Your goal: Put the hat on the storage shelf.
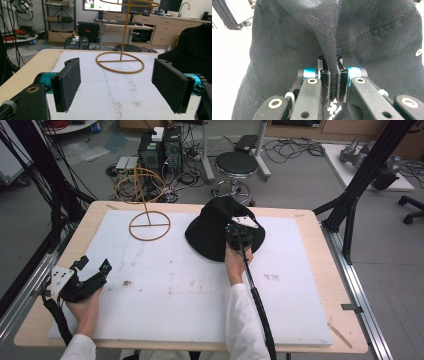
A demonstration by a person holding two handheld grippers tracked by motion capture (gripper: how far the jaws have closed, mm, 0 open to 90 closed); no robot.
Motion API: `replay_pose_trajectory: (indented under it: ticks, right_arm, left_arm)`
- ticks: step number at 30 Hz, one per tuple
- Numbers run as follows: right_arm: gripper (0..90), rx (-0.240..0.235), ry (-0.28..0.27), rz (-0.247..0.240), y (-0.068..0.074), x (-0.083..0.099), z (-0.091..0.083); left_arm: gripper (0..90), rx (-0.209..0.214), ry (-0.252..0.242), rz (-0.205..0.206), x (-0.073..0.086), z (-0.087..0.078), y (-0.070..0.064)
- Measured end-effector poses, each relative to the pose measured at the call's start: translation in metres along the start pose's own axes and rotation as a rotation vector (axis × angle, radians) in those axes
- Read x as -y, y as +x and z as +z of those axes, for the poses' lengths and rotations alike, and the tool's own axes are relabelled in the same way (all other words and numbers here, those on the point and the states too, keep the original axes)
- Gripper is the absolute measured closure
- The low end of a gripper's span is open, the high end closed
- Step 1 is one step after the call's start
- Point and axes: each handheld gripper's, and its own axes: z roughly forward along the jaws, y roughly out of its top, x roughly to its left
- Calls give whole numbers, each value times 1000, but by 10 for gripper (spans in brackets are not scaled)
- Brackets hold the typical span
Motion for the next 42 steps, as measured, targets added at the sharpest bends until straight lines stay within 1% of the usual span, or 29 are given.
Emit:
replay_pose_trajectory:
  ticks: [3,4,7,9,11,12,14,16,17,22,24,25,26,28,29,31,34,38,40,41,42]
  right_arm:
    - [864,-3,-4,-1,1,0,-2]
    - [865,4,-7,-6,2,-1,-4]
    - [864,2,-27,-2,3,-4,-8]
    - [864,1,-32,3,3,-5,-10]
    - [864,-5,-49,3,4,-8,-13]
    - [864,-17,-58,3,5,-11,-17]
    - [864,-19,-60,5,5,-12,-19]
    - [864,-20,-75,6,6,-15,-25]
    - [864,-23,-103,4,6,-19,-31]
    - [863,-39,-184,15,8,-30,-47]
    - [863,-64,-220,27,7,-34,-52]
    - [863,-87,-242,38,6,-36,-55]
    - [863,-103,-268,59,6,-38,-57]
    - [862,-130,-294,75,5,-41,-60]
    - [862,-135,-303,79,5,-43,-62]
    - [862,-141,-316,76,6,-45,-63]
    - [862,-139,-327,54,9,-50,-66]
    - [862,-137,-361,4,13,-59,-71]
    - [862,-135,-368,-15,15,-65,-73]
    - [861,-137,-369,-20,15,-68,-74]
    - [861,-141,-381,-22,16,-72,-75]
  left_arm:
    - [235,-1,-2,-1,0,0,0]
    - [235,1,-2,0,0,0,-1]
    - [236,3,-4,-15,1,0,0]
    - [235,1,-5,-15,0,0,0]
    - [235,-1,-13,-17,0,-1,0]
    - [235,-2,-16,-20,0,-2,1]
    - [236,1,-14,-27,0,-2,2]
    - [235,8,-13,-28,0,-1,1]
    - [236,8,-14,-29,0,-1,0]
    - [235,12,-20,-27,-1,-3,-2]
    - [235,12,-18,-27,-1,-2,-2]
    - [236,13,-18,-29,-1,-2,-2]
    - [235,12,-17,-31,-1,-2,-2]
    - [235,12,-15,-32,0,-2,-2]
    - [236,12,-17,-32,0,-2,-2]
    - [235,10,-19,-35,-1,-2,-1]
    - [235,10,-17,-38,-1,-3,-1]
    - [235,19,-21,-43,0,-3,0]
    - [235,24,-19,-43,0,-3,0]
    - [234,24,-22,-43,0,-3,-1]
    - [235,27,-24,-41,-1,-4,-1]
